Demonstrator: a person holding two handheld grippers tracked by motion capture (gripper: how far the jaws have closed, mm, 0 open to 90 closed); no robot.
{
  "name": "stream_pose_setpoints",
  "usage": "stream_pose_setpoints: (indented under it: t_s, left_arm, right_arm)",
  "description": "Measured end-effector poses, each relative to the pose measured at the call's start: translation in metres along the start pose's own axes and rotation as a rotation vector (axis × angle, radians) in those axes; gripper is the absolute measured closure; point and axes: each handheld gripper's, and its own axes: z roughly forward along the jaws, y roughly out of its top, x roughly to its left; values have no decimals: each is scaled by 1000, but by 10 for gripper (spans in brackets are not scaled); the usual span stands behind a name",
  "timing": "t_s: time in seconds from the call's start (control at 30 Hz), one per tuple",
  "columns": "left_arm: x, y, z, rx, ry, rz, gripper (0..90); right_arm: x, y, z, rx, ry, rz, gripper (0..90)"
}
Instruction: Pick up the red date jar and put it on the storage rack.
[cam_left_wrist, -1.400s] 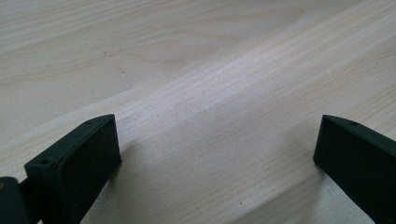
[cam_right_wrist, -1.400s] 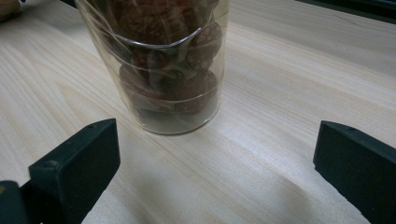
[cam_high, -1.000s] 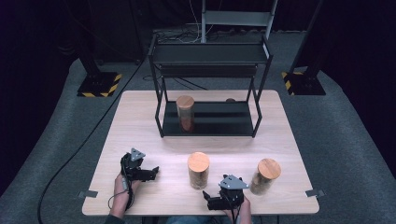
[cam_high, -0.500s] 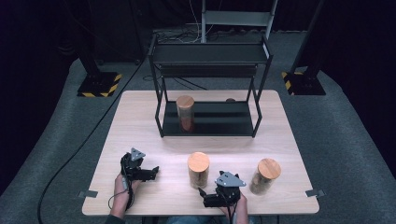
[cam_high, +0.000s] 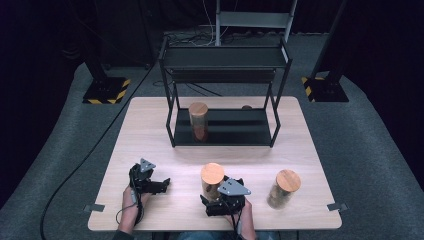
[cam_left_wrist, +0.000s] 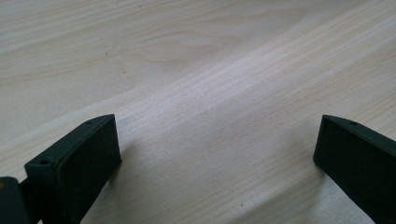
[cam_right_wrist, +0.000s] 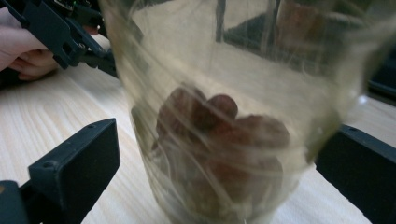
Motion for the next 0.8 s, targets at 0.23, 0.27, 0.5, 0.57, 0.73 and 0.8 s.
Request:
stream_pose_setpoints:
  t_s: [0.23,0.27,0.5,0.57,0.73,0.8]
  left_arm:
    - [0,0,0,0,0,-1,0]
    - [0,0,0,0,0,0,0]
    - [0,0,0,-1,0,-2,0]
    - [0,0,0,0,1,-2,0]
    - [0,0,0,0,1,-1,0]
    - [0,0,0,-1,1,-2,0]
  right_arm:
    - [1,2,6,-19,8,-10,0]
    - [1,2,7,-20,10,-5,0]
    - [-1,-1,9,-38,-13,7,167]
    - [-2,-2,9,-41,-5,10,202]
    - [-1,-2,10,-42,3,11,240]
    - [-1,-2,10,-50,-2,10,242]
